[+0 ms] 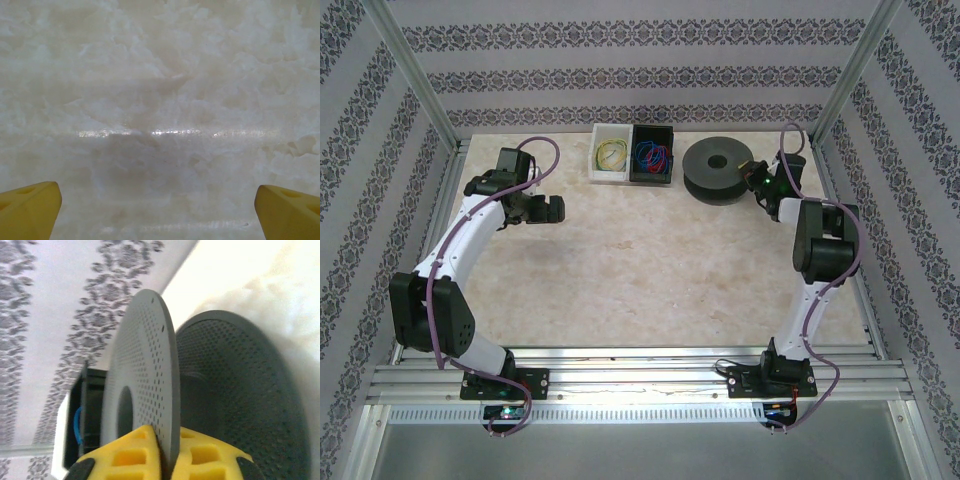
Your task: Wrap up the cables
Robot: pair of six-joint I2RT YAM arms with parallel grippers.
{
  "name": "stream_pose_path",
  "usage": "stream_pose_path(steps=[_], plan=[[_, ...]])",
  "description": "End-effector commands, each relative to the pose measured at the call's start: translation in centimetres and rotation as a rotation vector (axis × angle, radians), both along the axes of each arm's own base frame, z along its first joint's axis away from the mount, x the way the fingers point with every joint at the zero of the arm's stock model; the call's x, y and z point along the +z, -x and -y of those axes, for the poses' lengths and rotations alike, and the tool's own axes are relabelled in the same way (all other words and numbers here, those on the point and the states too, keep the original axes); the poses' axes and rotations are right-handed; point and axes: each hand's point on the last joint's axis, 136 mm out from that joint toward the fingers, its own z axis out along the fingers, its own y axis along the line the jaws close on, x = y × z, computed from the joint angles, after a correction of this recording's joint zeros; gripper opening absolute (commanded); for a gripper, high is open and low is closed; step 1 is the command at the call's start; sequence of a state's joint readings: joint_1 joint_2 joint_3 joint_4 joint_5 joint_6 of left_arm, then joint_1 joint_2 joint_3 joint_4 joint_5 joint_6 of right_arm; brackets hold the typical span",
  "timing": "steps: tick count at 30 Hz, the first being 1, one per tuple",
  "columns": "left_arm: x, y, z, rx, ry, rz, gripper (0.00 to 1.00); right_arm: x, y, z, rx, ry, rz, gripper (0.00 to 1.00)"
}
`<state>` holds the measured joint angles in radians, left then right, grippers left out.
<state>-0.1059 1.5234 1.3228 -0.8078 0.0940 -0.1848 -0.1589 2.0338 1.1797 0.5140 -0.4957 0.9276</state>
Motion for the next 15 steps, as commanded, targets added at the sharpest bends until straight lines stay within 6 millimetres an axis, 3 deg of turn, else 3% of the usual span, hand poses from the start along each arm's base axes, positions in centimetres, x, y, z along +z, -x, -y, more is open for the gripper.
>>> stream_pose_path(steps=[1,7,15], plan=[[0.4,0.7,0.2,0.002,-0.006,0.0,0.99,0.1,1.6,1.1,-0.027,0.074,-0.017,0.0],[0.4,0.8,0.7,-0.009,0.003,0.01,0.99,5.6,4.6,-0.8,0.089,0.132,0.068,0.0],[0.7,0.6,1.1,-0.021,0.0,0.03,0.99,12.2,13.0,-8.4,0.383,0.153,0.174,0.0]])
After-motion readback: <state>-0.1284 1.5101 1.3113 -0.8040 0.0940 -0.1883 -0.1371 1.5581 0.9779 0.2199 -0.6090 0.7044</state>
